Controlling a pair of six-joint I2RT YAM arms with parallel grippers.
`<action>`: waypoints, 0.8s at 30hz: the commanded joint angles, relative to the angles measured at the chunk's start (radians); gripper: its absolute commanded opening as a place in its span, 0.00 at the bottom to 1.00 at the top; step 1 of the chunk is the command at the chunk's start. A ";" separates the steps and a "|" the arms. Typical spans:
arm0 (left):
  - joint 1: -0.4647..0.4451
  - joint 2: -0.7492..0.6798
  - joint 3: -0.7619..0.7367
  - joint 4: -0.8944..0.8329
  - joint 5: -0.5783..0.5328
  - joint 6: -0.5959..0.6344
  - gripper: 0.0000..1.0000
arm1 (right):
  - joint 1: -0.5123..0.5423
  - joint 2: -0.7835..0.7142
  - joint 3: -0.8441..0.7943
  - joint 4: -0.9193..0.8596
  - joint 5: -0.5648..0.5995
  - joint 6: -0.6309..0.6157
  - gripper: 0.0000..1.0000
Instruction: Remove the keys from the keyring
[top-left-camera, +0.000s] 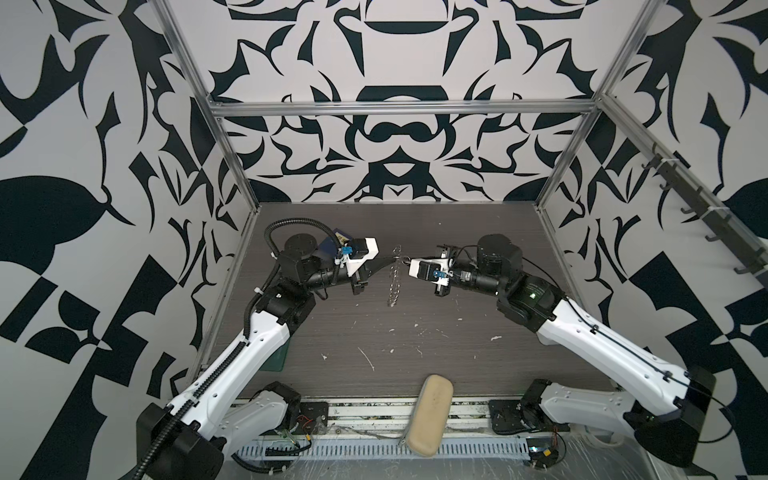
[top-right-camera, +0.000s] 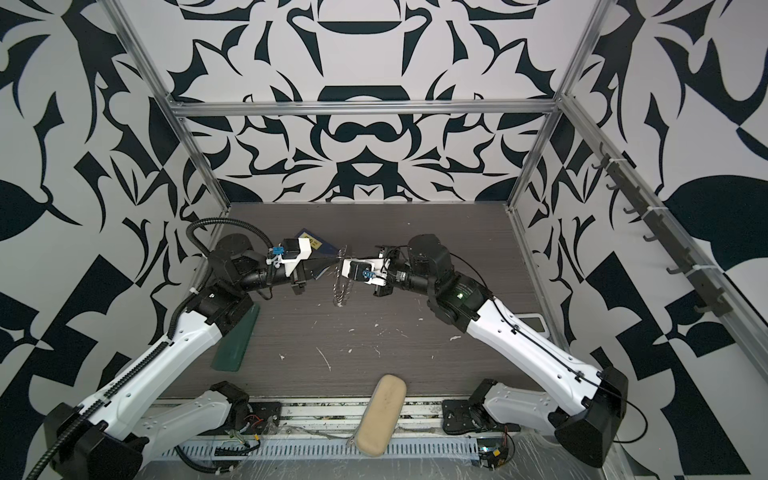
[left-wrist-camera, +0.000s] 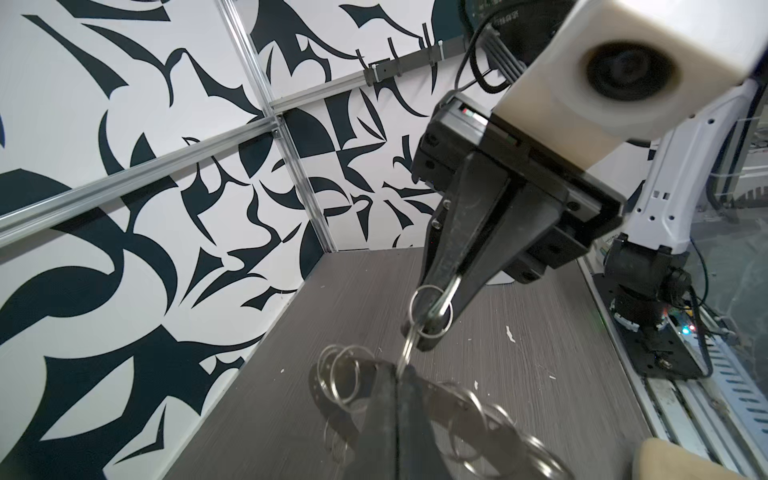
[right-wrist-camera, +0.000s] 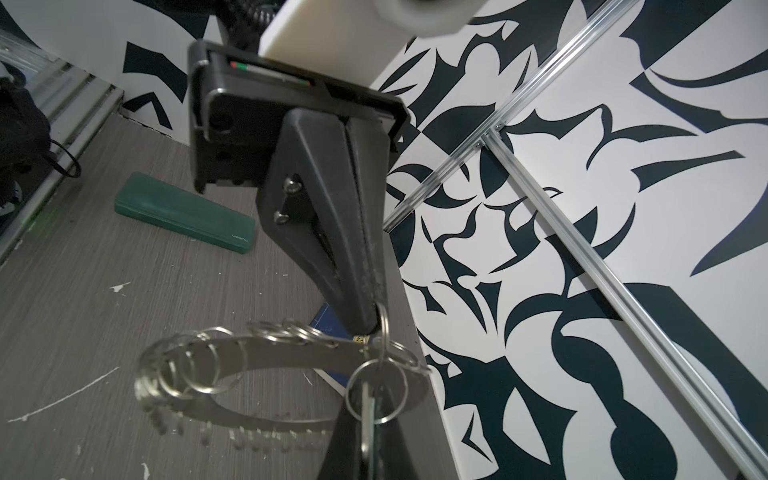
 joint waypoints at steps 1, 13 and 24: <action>0.022 -0.012 0.022 0.073 -0.028 0.015 0.00 | 0.000 -0.042 -0.018 0.058 -0.007 0.071 0.00; 0.024 -0.014 0.063 0.017 -0.021 -0.019 0.00 | 0.000 -0.073 -0.057 0.101 0.054 0.148 0.35; 0.023 -0.033 0.052 -0.001 0.025 0.018 0.00 | 0.000 -0.102 -0.110 0.255 0.004 0.265 0.32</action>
